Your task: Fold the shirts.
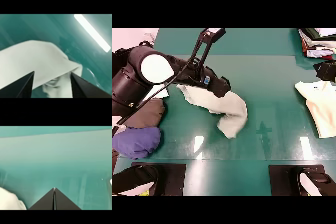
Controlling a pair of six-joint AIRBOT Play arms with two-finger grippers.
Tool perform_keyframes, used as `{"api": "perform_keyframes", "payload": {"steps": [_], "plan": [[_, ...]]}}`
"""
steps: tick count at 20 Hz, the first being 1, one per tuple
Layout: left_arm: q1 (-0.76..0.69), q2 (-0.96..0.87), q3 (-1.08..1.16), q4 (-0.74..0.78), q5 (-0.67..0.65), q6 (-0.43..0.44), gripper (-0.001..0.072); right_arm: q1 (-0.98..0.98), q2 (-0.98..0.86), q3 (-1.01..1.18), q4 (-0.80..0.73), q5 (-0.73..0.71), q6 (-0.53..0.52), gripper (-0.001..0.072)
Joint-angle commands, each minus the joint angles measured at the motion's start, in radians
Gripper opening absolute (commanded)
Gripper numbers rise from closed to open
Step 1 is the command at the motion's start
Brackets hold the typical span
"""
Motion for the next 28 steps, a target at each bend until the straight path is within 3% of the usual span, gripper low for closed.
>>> {"api": "perform_keyframes", "payload": {"steps": [1, 6, 9, 17, 18, 20, 21, 25, 26, 27, 28], "plan": [[0.1, 0.001, -0.003, 0.09, 0.069, 0.005, 0.0529, 0.001, 0.001, 0.001, 0.001, 0.031, 0.0, 0.0018], [0.486, -0.055, -0.084, 0.035, 0.003, -0.04, 0.0529, 0.001, 0.001, 0.0, 0.0, 0.048, 0.0, 0.0018], [0.624, -0.15, -0.183, -0.129, 0.009, -0.026, 0.0529, 0.001, 0.0, 0.0, 0.0, 0.048, 0.0, 0.0018], [0.661, -0.418, -0.195, -0.412, 0.158, 0.046, 0.0528, 0.001, -0.01, 0.0, -0.001, 0.136, 0.0, 0.0019], [0.661, -0.421, -0.195, -0.447, 0.184, 0.073, 0.0507, 0.0, -0.021, 0.0, -0.001, 0.163, 0.0, 0.0019], [0.661, -0.42, -0.183, -0.478, 0.213, 0.104, 0.0149, 0.001, -0.069, -0.003, 0.0, 0.238, 0.0, 0.0018], [0.661, -0.42, -0.169, -0.477, 0.213, 0.114, 0.0021, 0.001, -0.101, -0.003, 0.0, 0.283, 0.0, 0.0018], [0.661, -0.42, -0.056, -0.475, 0.153, 0.13, 0.0025, 0.033, -0.251, -0.05, 0.031, 0.369, 0.0, 0.0023], [0.661, -0.42, -0.024, -0.475, 0.126, 0.135, 0.0025, 0.053, -0.29, -0.08, 0.075, 0.356, -0.001, 0.0142], [0.661, -0.42, 0.004, -0.475, 0.099, 0.157, 0.0025, 0.078, -0.34, -0.114, 0.133, 0.335, -0.007, 0.0397], [0.661, -0.42, 0.029, -0.473, 0.07, 0.169, 0.0024, 0.107, -0.394, -0.147, 0.193, 0.308, -0.033, 0.0475]]}}
